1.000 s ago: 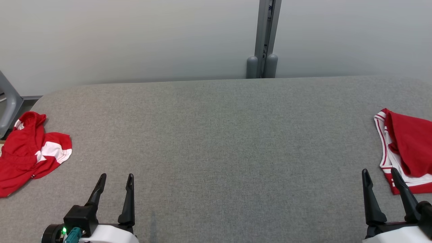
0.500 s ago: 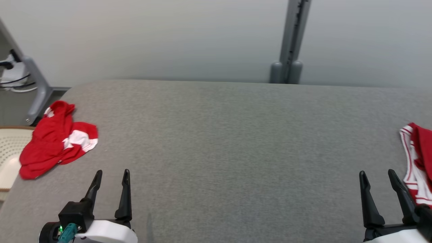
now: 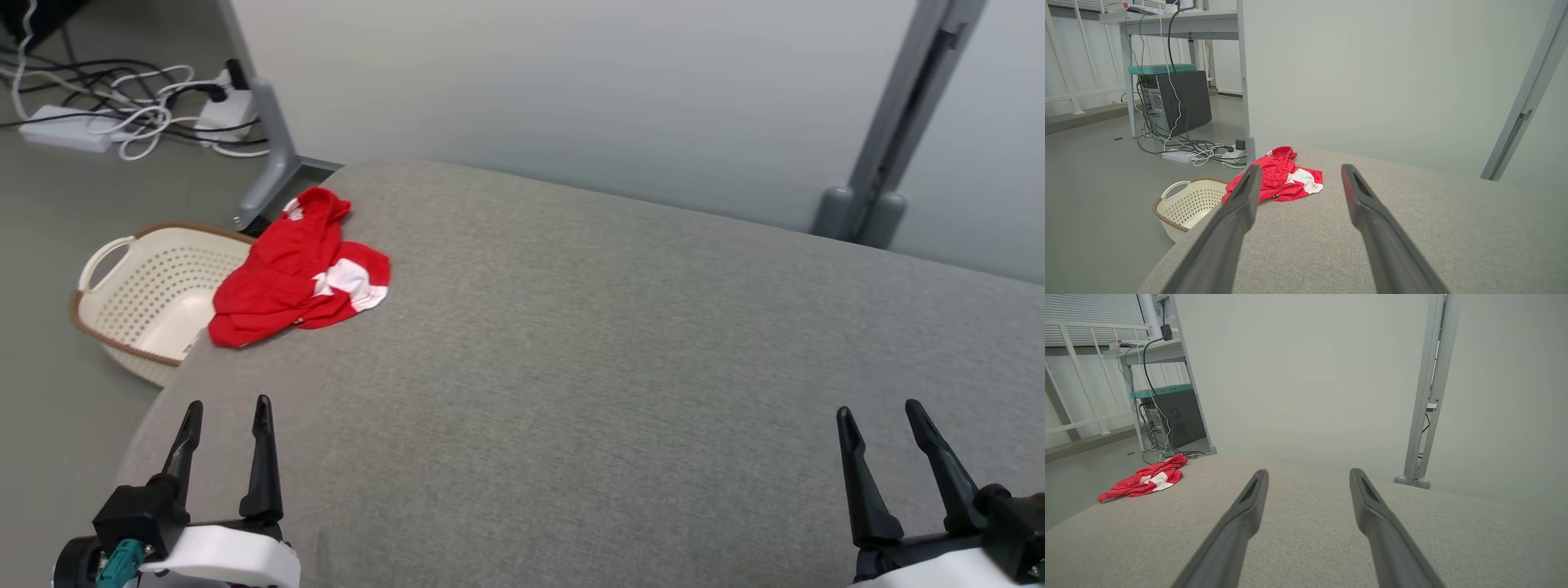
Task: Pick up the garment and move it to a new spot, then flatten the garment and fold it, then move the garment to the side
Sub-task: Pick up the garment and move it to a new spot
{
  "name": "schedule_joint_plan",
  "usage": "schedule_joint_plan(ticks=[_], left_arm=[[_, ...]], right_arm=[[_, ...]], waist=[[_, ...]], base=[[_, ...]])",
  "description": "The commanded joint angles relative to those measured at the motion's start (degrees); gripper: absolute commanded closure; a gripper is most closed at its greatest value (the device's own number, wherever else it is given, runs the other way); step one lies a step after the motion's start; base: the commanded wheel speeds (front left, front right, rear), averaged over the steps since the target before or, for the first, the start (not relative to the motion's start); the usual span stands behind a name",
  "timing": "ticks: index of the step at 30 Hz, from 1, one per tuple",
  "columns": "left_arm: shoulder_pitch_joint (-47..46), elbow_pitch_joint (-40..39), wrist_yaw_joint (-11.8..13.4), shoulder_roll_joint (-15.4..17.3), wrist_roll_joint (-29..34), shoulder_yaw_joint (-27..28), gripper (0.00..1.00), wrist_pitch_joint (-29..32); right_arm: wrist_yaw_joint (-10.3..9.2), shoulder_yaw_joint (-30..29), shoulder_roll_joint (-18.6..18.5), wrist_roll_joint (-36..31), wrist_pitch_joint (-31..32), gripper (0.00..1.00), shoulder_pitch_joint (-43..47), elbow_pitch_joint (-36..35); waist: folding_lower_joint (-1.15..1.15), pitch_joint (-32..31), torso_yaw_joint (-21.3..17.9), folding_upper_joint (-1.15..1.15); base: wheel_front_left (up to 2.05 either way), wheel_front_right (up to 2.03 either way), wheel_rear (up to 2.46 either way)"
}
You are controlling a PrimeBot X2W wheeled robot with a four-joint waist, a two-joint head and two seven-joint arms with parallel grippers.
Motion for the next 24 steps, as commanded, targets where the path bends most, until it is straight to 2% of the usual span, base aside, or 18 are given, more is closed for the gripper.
schedule_joint_plan(ticks=[1, 16, 24], left_arm=[[-0.17, -0.51, 0.04, 0.38, 0.23, 0.30, 0.00, -0.28], [-1.02, -0.86, -0.17, -0.13, 1.47, 0.64, 0.00, -0.31], [-8.19, -0.19, 0.14, -1.71, 1.13, 2.28, 0.00, -0.32]], right_arm=[[0.01, 0.03, -0.15, 0.05, 0.17, 0.00, -0.45, -0.20], [0.01, 0.03, -0.14, -1.07, -0.03, 0.00, -0.69, -0.95], [0.01, 0.40, -0.72, -2.54, 1.57, 0.00, -3.88, -3.78]], waist=[[0.00, -0.07, 1.59, 0.00], [0.00, 0.89, 2.41, 0.00], [0.00, 6.93, 0.10, 0.00]], base=[[0.00, 0.00, 0.00], [0.00, 0.00, 0.00], [0.00, 0.00, 0.00]])
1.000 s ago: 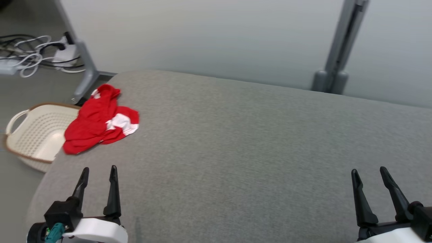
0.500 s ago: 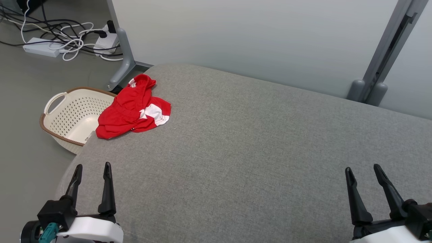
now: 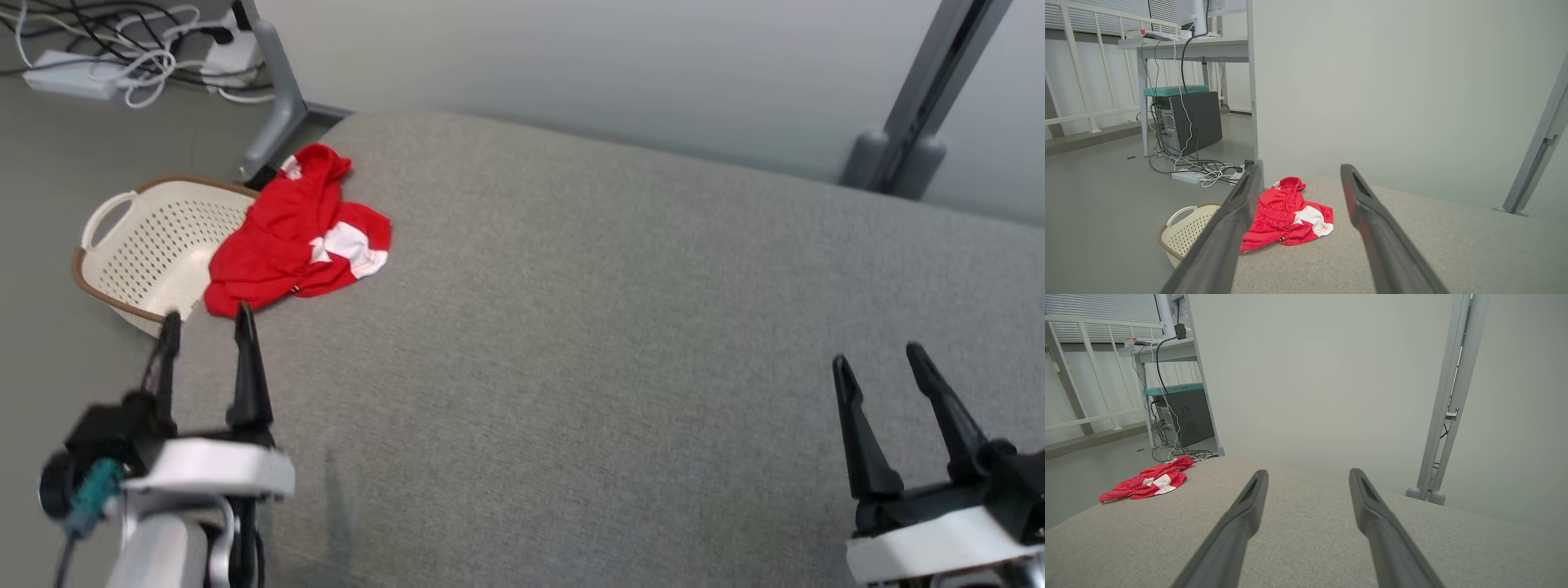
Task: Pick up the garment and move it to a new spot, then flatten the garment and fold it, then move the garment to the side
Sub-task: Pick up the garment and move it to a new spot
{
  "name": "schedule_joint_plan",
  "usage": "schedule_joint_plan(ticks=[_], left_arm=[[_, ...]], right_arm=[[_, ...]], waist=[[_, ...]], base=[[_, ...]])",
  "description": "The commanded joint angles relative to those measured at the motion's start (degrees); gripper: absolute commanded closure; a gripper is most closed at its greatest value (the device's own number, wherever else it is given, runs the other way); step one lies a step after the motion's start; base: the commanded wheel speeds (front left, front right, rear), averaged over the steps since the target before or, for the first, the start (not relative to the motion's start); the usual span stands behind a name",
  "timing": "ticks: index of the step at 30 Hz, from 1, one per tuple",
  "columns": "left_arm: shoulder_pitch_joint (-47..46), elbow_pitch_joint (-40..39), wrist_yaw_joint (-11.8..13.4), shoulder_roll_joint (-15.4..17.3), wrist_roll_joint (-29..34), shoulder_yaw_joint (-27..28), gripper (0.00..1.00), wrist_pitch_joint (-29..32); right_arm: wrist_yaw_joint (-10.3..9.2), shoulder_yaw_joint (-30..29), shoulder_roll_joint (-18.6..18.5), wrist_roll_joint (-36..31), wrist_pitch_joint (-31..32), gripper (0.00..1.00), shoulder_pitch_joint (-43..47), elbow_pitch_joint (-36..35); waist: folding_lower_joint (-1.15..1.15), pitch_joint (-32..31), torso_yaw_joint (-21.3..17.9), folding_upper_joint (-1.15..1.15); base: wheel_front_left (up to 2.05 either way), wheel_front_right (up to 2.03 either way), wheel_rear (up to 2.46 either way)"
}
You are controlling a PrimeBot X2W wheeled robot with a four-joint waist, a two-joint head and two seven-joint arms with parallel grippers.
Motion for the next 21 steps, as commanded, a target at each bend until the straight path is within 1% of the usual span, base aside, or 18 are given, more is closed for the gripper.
schedule_joint_plan(ticks=[1, 4, 7, 9, 11, 12, 15, 18, 21], left_arm=[[-3.59, 0.19, -0.35, -0.14, -0.37, 0.69, 0.00, -0.23], [-9.18, 1.22, -1.23, -0.05, -0.99, 2.51, 0.00, -0.16], [-15.47, 4.76, -2.46, 0.96, -1.55, 4.00, 0.00, -0.17], [-19.87, 8.67, -4.16, 1.88, -3.04, 5.27, 0.00, -0.17], [-23.63, 12.24, -5.56, 3.49, -3.89, 7.09, 0.00, -0.18], [-25.96, 16.58, -6.91, 4.98, -4.38, 8.47, 0.00, -0.13], [-29.50, 23.89, -8.28, 7.07, -4.99, 9.56, 0.00, -0.14], [-32.54, 31.49, -9.64, 9.22, -5.17, 9.21, 0.00, -0.15], [-35.25, 37.88, -10.49, 10.71, -5.77, 8.84, 0.00, 0.32]], right_arm=[[0.01, 0.24, -1.02, -0.24, 0.47, 0.00, -1.75, -1.12], [0.00, 0.82, -2.55, -0.66, 1.49, 0.00, -4.19, -2.77], [0.00, 1.16, -4.13, -0.46, 2.05, 0.00, -6.83, -4.24], [0.00, 1.38, -4.82, -0.33, 2.21, 0.00, -8.37, -4.92], [0.01, 1.95, -5.34, -0.07, 1.82, 0.00, -10.20, -4.90], [0.01, 2.62, -5.52, 0.24, 1.28, 0.00, -11.72, -4.33], [0.00, 3.13, -5.20, 0.75, 0.09, 0.00, -13.67, -3.01], [0.01, 3.08, -4.82, 1.24, -1.21, 0.00, -15.00, -1.49], [0.01, 3.12, -4.48, 1.43, -2.38, 0.00, -16.02, -0.33]], waist=[[0.00, 4.03, -2.07, 0.00], [0.00, 8.98, -4.63, 0.00], [0.00, 14.16, -7.24, 0.00], [0.00, 17.37, -8.98, 0.00], [0.00, 19.98, -11.08, 0.00], [0.00, 22.07, -13.28, 0.00], [0.00, 24.67, -15.80, 0.00], [0.00, 26.56, -17.48, 0.00], [0.00, 28.09, -18.67, 0.00]], base=[[0.00, 0.00, 0.00], [0.00, 0.00, 0.00], [0.00, 0.00, 0.00], [0.00, 0.00, 0.00], [0.00, 0.00, 0.00], [0.00, 0.00, 0.00], [0.00, 0.00, 0.00], [0.00, 0.00, 0.00], [0.00, 0.00, 0.00]])
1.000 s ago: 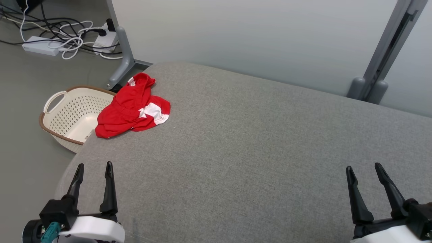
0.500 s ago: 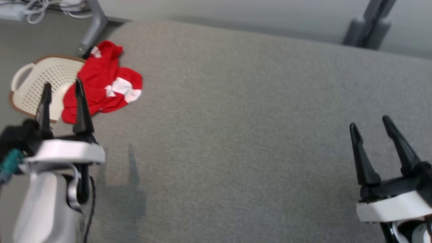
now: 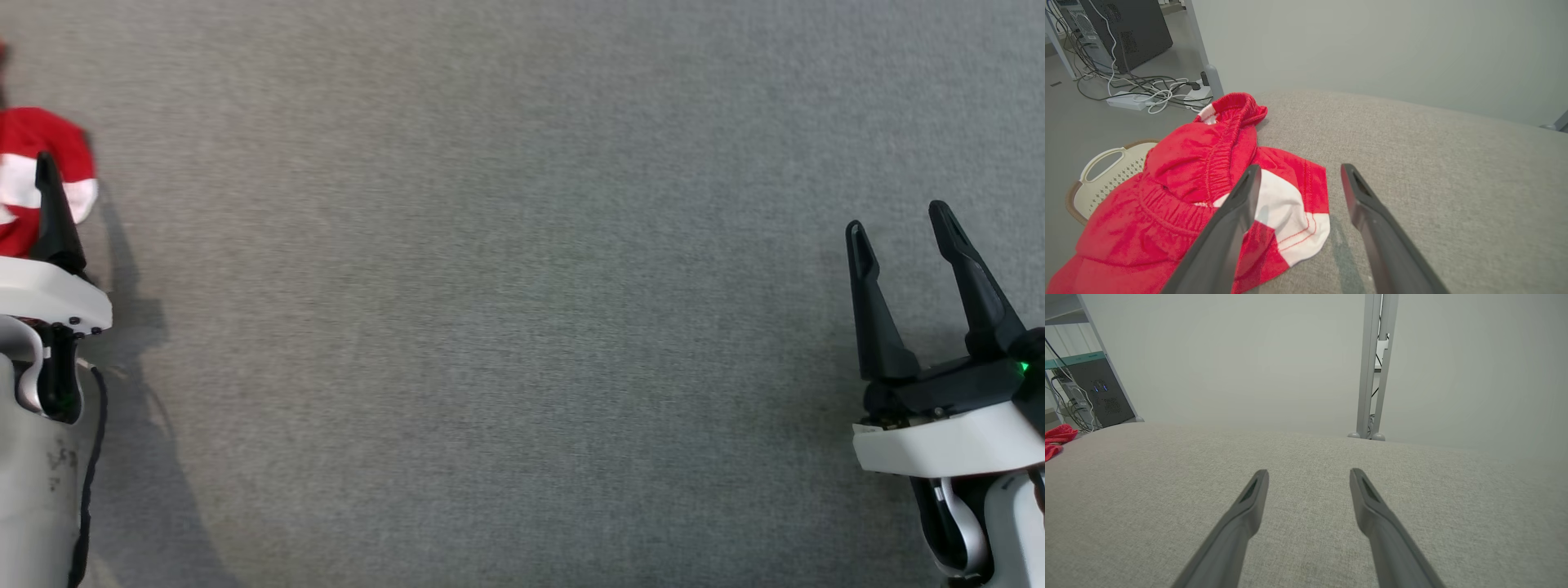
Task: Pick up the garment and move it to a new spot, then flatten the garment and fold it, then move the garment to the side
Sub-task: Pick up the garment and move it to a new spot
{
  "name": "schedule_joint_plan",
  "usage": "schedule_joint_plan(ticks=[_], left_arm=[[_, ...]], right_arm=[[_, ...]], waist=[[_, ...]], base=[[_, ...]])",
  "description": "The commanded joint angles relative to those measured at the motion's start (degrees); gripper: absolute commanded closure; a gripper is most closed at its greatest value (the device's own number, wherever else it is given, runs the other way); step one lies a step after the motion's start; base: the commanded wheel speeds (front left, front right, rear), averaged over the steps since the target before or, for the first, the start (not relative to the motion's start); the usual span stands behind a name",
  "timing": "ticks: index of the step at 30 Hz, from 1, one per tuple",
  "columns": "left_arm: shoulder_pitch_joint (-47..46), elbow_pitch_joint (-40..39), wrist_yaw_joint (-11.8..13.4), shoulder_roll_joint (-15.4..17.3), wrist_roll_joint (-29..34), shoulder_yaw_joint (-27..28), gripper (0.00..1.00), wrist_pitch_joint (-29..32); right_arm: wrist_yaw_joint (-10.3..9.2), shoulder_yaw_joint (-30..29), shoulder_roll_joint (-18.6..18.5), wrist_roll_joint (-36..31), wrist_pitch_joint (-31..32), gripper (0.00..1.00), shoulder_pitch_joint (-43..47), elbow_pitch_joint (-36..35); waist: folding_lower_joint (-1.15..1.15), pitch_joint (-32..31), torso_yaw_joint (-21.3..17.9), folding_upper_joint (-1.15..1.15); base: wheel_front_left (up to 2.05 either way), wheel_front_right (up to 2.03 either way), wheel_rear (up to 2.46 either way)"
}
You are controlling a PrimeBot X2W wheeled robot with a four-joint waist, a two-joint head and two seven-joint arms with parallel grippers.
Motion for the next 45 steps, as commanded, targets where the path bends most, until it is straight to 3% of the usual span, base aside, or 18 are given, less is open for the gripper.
schedule_joint_plan(ticks=[1, 9, 10, 11, 12, 19, 25, 31, 35, 38, 45], left_arm=[[-2.26, 3.17, -0.53, 1.33, -0.72, -0.08, 0.00, 0.45], [-5.67, 14.38, -0.79, 3.11, -1.87, -0.55, 0.00, 3.27], [-5.95, 15.33, -0.65, 3.25, -1.67, -0.74, 0.30, 3.11], [-6.28, 16.19, -0.33, 3.44, -1.29, -1.07, 0.91, 2.86], [-6.51, 17.01, -0.24, 3.58, -0.99, -1.36, 1.00, 2.68], [-6.68, 14.17, 1.52, 4.10, 0.30, -1.05, 1.00, -0.31], [-0.13, -2.12, 4.76, 1.81, 3.25, 2.65, 1.00, -0.28], [9.29, -14.59, 5.94, -3.41, 5.81, 4.91, 1.00, -0.28], [16.35, -21.68, 6.33, -6.06, 7.74, 4.30, 1.00, -0.30], [20.91, -25.53, 5.81, -6.24, 8.34, 3.73, 1.00, -0.31], [31.53, -41.95, 7.66, -8.48, 9.66, 1.99, 1.00, 3.68]], right_arm=[[0.01, 0.10, 0.10, 0.29, -0.87, 0.00, -1.35, 0.64], [0.01, -0.05, 0.34, 0.75, -2.43, 0.00, -2.58, 2.90], [0.01, -0.07, 0.35, 0.70, -2.58, 0.00, -2.74, 3.11], [0.01, -0.14, 0.39, 0.72, -2.68, 0.00, -2.81, 3.30], [0.01, -0.25, 0.46, 0.87, -2.84, 0.00, -2.83, 3.57], [0.01, -1.36, 0.87, 0.90, -3.39, 0.00, -1.34, 5.10], [0.00, -3.06, 1.31, 0.98, -3.37, 0.00, 1.20, 6.15], [0.01, -4.51, 2.00, 1.09, -3.18, 0.00, 4.98, 7.01], [0.01, -4.65, 2.74, 1.21, -2.55, 0.00, 7.50, 7.18], [0.01, -4.28, 3.07, 1.25, -2.12, 0.00, 9.02, 7.17], [0.01, -4.51, 3.82, 1.65, -1.96, 0.00, 11.26, 6.39]], waist=[[0.00, 3.85, -3.61, 0.00], [0.00, 4.65, -4.63, 0.00], [0.00, 4.52, -4.65, 0.00], [0.00, 4.27, -4.62, 0.00], [0.00, 3.96, -4.55, 0.00], [0.00, -0.27, -3.34, 0.00], [0.00, -6.20, -1.57, 0.00], [0.00, -13.59, -0.24, 0.00], [0.00, -17.54, -0.20, 0.00], [0.00, -19.54, -0.55, 0.00], [0.00, -21.16, -1.52, 0.00]], base=[[0.00, 0.00, 0.00], [0.00, 0.00, 0.00], [0.00, 0.00, 0.00], [0.00, 0.00, 0.00], [0.00, 0.00, 0.00], [0.00, 0.00, 0.00], [0.00, 0.00, 0.00], [0.00, 0.00, 0.00], [0.00, 0.00, 0.00], [0.00, 0.00, 0.00], [0.00, 0.00, 0.00]])
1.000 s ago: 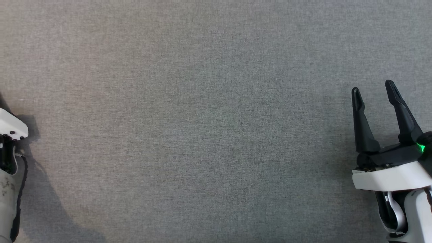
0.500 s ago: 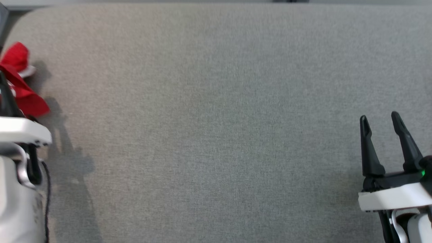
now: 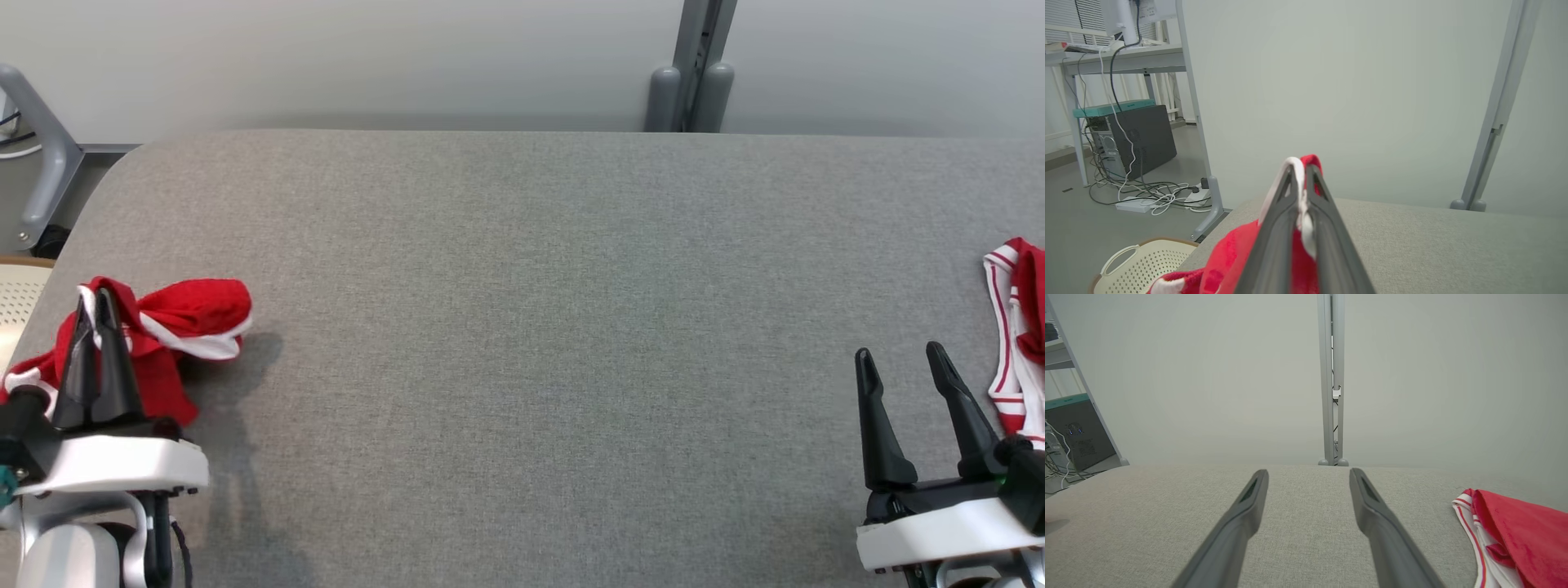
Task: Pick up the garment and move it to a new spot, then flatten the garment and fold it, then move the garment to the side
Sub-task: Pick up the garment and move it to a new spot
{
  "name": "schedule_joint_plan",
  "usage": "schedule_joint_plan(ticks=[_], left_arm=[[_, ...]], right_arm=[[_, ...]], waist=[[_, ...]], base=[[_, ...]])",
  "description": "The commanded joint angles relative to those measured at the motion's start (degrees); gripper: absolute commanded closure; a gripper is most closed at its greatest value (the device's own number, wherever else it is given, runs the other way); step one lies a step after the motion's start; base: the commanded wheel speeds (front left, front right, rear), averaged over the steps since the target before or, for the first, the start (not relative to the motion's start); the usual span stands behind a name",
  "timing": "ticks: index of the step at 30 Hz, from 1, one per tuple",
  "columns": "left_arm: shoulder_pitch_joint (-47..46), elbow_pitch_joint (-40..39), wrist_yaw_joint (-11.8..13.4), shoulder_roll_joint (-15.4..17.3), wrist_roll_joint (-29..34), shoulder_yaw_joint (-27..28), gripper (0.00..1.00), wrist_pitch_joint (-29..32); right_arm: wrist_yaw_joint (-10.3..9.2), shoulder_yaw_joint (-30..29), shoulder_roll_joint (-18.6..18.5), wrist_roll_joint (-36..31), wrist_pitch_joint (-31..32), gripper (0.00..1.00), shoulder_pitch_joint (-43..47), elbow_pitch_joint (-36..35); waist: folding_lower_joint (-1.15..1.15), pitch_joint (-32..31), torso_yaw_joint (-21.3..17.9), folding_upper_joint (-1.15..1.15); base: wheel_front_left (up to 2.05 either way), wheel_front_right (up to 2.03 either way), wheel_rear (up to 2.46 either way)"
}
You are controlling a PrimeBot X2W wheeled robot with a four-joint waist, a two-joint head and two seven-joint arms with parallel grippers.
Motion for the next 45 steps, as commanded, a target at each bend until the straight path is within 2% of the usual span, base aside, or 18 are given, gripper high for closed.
schedule_joint_plan(ticks=[1, 4, 6, 9, 13, 19, 25, 30, 35, 36, 37, 38, 39, 45], left_arm=[[1.09, -3.31, 0.41, -0.15, 0.53, -0.45, 1.00, 0.66], [2.77, -10.69, 0.30, -0.91, 1.33, -2.36, 1.00, 2.41], [2.91, -12.63, -0.07, -1.02, 1.69, -3.45, 1.00, 2.94], [1.69, -16.47, -1.60, -1.44, 2.69, -7.39, 1.00, 4.69], [-1.83, -17.73, -4.18, -2.53, 3.56, -13.61, 1.00, 6.50], [-10.20, -13.75, -7.09, -4.43, 4.63, -24.17, 1.00, 7.60], [-18.61, -9.17, -7.96, -5.61, 3.57, -35.46, 1.00, 6.61], [-23.37, -4.81, -6.73, -5.68, 1.03, -42.81, 1.00, 6.35], [-24.31, 1.82, -5.15, -5.77, -0.08, -45.60, 1.00, 8.58], [-24.11, 3.76, -5.09, -5.76, -0.46, -46.09, 0.91, 9.31], [-24.07, 4.41, -5.07, -5.75, -0.46, -46.25, 0.65, 9.47], [-24.02, 4.85, -5.16, -5.73, -0.60, -46.36, 0.27, 9.35], [-23.88, 5.26, -5.39, -5.63, -0.78, -46.47, 0.00, 9.20], [-21.24, 5.38, -5.25, -4.63, -2.46, -45.71, 0.00, 6.96]], right_arm=[[0.01, -0.25, 0.00, 0.01, 0.14, 0.00, 0.41, -0.47], [0.01, -0.31, 0.14, 0.09, 0.45, 0.00, 0.19, -1.09], [0.01, -0.34, 0.16, -0.06, 0.54, 0.00, -0.12, -1.36], [0.01, -0.23, 0.21, -0.34, 0.67, 0.00, -1.03, -2.00], [0.01, 0.12, 0.34, -0.07, 0.12, 0.00, -2.48, -2.50], [0.01, 2.03, 0.52, 1.26, -1.22, 0.00, -5.24, -1.20], [0.01, 3.78, 0.61, 2.99, -3.14, 0.00, -7.94, 1.63], [0.01, 4.49, 0.65, 5.27, -4.29, 0.00, -9.18, 3.67], [0.01, 4.50, 0.65, 6.80, -4.88, 0.00, -9.69, 4.97], [0.01, 4.39, 0.66, 7.17, -5.02, 0.00, -9.79, 5.33], [0.01, 4.27, 0.66, 7.15, -5.00, 0.00, -9.87, 5.44], [0.01, 4.17, 0.66, 7.27, -5.02, 0.00, -10.12, 5.35], [0.01, 4.04, 0.66, 7.34, -5.01, 0.00, -10.36, 5.29], [0.01, 3.21, 0.61, 5.95, -5.03, 0.00, -10.00, 5.22]], waist=[[0.00, 0.06, -0.21, 0.00], [0.00, 1.07, -0.96, 0.00], [0.00, 1.48, -1.32, 0.00], [0.00, 2.87, -2.74, 0.00], [0.00, 5.76, -5.75, 0.00], [0.00, 10.50, -12.14, 0.00], [0.00, 14.05, -19.19, 0.00], [0.00, 16.24, -23.42, 0.00], [0.00, 18.17, -24.86, 0.00], [0.00, 18.51, -24.74, 0.00], [0.00, 18.57, -24.53, 0.00], [0.00, 18.60, -24.27, 0.00], [0.00, 18.53, -23.92, 0.00], [0.00, 16.10, -20.52, 0.00]], base=[[0.00, 0.00, 0.00], [0.00, 0.00, 0.00], [0.00, 0.00, 0.00], [0.00, 0.00, 0.00], [0.00, 0.00, 0.00], [0.00, 0.00, 0.00], [0.00, 0.00, 0.00], [0.00, 0.00, 0.00], [0.00, 0.00, 0.00], [0.00, 0.00, 0.00], [0.00, 0.00, 0.00], [0.00, 0.00, 0.00], [0.00, 0.00, 0.00], [0.00, 0.00, 0.00]])
